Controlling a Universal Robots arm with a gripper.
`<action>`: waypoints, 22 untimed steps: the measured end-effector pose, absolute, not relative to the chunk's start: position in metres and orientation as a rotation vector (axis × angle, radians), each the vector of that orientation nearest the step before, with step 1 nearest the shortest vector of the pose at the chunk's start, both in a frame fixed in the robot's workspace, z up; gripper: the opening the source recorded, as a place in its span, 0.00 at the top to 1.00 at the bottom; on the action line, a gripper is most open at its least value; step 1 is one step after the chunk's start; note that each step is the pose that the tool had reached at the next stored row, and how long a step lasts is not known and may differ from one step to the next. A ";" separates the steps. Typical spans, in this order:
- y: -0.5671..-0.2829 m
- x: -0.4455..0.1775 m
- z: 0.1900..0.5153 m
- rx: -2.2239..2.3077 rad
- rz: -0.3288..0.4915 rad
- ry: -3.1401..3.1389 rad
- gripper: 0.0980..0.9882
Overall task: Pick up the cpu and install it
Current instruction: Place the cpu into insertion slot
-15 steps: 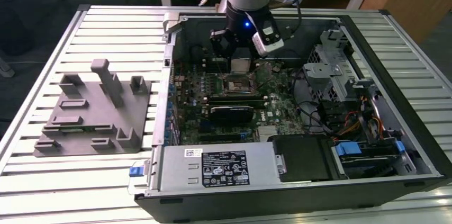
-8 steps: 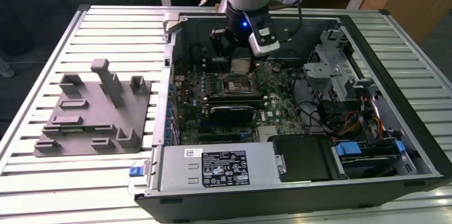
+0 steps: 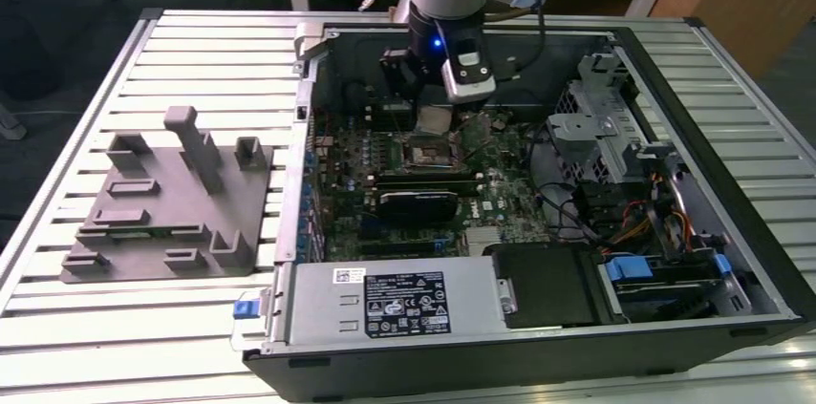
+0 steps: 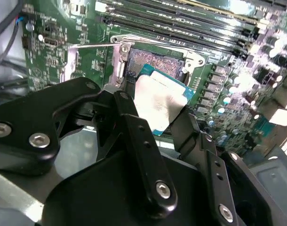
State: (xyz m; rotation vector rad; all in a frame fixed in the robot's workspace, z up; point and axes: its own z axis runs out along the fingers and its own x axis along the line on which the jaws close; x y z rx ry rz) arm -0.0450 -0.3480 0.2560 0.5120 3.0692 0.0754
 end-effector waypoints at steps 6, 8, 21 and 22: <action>-0.348 -0.045 0.256 0.655 0.072 3.040 0.50; -0.348 -0.045 0.256 0.699 0.071 3.029 0.50; -0.348 -0.045 0.256 0.961 0.061 2.951 0.50; -0.348 -0.045 0.256 0.981 0.060 2.945 0.50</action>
